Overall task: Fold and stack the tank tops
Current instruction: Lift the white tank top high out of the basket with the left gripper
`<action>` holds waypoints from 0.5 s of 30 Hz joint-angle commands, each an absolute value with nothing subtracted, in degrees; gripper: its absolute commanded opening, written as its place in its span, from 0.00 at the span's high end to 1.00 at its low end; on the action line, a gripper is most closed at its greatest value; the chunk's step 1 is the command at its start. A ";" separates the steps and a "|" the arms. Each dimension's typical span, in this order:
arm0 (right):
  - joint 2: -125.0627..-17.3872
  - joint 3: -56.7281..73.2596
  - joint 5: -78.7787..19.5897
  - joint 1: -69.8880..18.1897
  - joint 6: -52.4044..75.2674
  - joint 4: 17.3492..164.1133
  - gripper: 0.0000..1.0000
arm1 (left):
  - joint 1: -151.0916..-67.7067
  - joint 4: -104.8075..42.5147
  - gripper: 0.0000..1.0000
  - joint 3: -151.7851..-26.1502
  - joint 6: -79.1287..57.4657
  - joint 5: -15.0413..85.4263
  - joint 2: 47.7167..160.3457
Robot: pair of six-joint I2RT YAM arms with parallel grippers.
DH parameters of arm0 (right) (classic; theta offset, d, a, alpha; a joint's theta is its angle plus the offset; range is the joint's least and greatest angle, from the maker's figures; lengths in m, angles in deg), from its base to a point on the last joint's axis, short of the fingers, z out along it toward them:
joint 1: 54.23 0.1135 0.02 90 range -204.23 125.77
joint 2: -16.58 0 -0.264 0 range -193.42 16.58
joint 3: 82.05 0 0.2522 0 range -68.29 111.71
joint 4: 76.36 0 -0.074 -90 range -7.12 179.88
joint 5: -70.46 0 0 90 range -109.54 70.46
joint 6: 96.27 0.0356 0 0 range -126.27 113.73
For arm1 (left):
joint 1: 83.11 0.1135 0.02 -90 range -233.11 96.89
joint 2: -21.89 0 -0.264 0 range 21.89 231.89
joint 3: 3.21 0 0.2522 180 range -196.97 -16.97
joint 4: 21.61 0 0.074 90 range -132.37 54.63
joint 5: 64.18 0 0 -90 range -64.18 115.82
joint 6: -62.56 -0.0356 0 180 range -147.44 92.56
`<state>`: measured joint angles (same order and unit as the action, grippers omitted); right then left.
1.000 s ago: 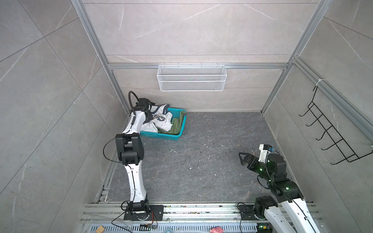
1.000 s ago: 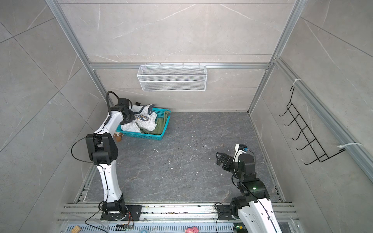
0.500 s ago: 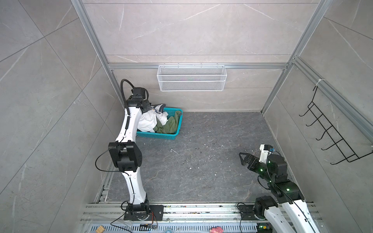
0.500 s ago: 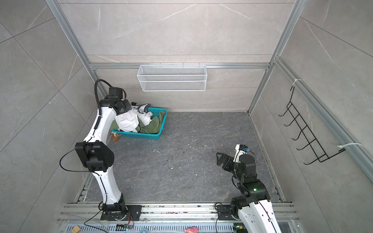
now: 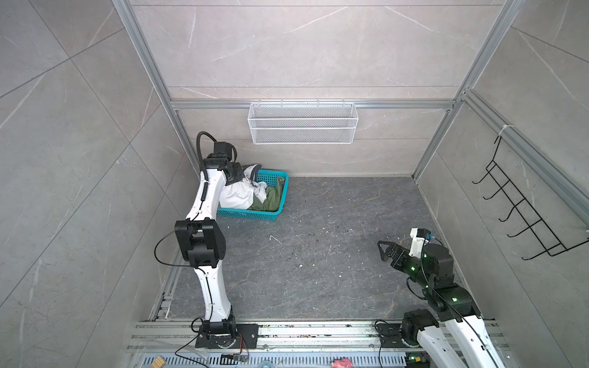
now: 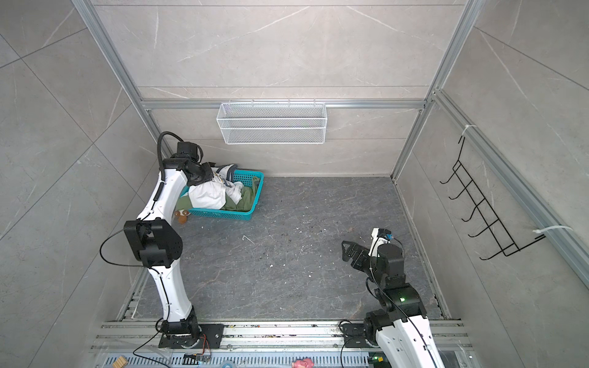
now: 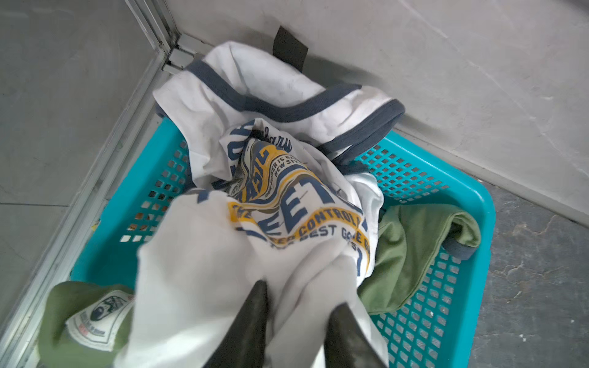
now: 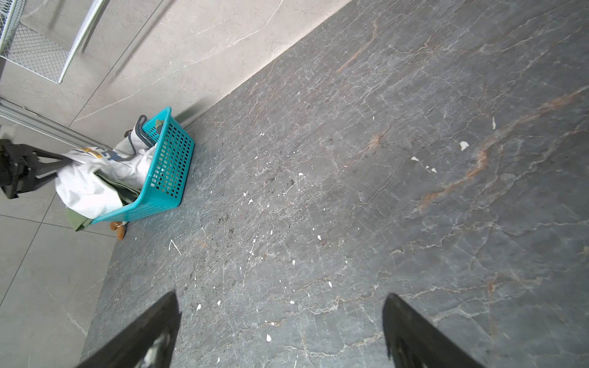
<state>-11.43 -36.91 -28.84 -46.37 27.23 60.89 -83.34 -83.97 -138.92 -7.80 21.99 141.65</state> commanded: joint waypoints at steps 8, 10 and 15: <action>-11.87 -38.40 -29.54 -46.23 27.67 61.16 0.01 | -83.03 -89.12 0.56 -140.45 -9.80 19.24 139.44; -12.42 -38.36 -29.69 -46.22 27.67 61.44 0.01 | -83.02 -89.29 0.61 -140.65 -9.51 18.92 139.57; -12.99 -38.14 -29.85 -46.17 27.41 61.67 0.01 | -83.07 -88.89 0.72 -141.36 -9.34 18.18 139.23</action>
<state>-12.96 -37.72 -29.30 -46.37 27.23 60.98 -83.34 -87.94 -138.98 -8.61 19.60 141.94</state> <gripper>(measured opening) 0.988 0.288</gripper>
